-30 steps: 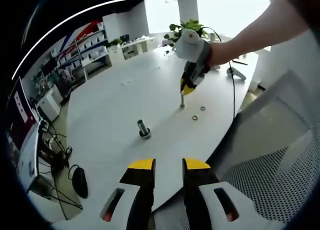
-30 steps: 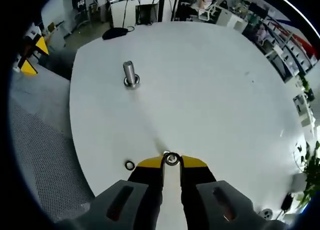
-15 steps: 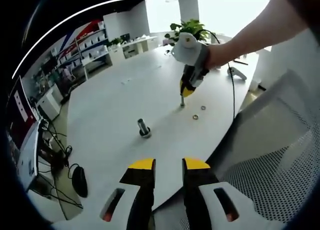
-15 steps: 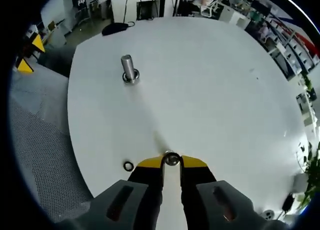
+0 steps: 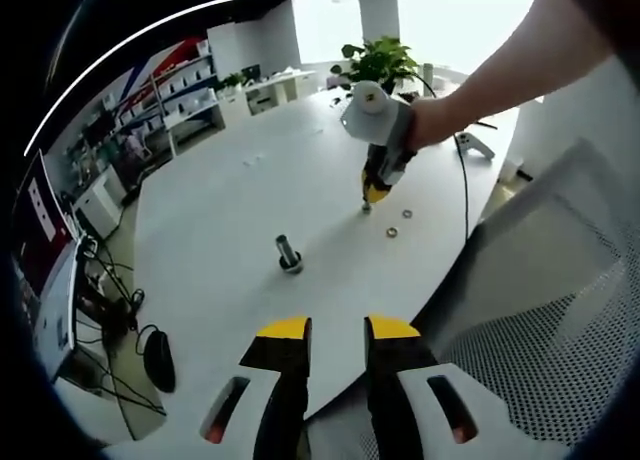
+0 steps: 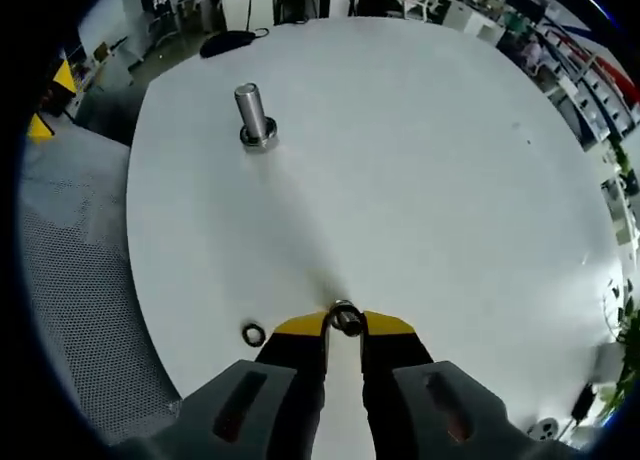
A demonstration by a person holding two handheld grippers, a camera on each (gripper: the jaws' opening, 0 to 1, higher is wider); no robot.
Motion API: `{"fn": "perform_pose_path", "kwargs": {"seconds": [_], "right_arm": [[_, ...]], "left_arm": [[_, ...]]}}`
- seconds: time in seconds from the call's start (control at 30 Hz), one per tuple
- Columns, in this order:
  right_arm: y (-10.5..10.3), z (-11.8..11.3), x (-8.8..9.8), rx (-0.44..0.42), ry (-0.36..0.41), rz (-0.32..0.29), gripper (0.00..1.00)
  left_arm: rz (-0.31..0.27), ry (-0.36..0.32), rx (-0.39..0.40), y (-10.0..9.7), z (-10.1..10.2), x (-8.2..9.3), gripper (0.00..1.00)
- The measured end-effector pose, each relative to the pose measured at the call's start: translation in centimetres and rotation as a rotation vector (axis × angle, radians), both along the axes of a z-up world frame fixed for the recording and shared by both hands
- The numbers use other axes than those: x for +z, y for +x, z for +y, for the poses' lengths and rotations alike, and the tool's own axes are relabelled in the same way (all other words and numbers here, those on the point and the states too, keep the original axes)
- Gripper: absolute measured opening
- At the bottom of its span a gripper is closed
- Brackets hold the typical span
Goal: Place the washer onto the threaded stud by aligning its center hole with the stud, sliding it down to the base, and recovering from edge contact or off-axis alignment until the washer reaches the visible bottom stop.
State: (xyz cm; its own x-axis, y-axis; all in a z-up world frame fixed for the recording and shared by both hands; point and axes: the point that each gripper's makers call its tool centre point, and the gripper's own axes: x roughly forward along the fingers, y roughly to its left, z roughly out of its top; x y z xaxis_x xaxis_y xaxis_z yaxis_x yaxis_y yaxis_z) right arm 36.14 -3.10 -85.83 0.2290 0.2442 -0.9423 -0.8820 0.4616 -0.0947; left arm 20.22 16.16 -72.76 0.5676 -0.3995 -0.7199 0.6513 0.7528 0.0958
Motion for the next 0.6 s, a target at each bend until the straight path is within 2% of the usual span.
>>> {"fn": "perform_pose_path", "kwargs": {"seconds": [0.23, 0.6], "right_arm": [[-0.3, -0.5, -1.0, 0.003, -0.034, 0.017, 0.14], [-0.8, -1.3, -0.4, -0.030, -0.032, 0.017, 0.16]], "left_arm": [[-0.004, 0.002, 0.004, 0.0, 0.1, 0.0, 0.19], [-0.009, 0.004, 0.005, 0.1, 0.1, 0.1, 0.19]]}}
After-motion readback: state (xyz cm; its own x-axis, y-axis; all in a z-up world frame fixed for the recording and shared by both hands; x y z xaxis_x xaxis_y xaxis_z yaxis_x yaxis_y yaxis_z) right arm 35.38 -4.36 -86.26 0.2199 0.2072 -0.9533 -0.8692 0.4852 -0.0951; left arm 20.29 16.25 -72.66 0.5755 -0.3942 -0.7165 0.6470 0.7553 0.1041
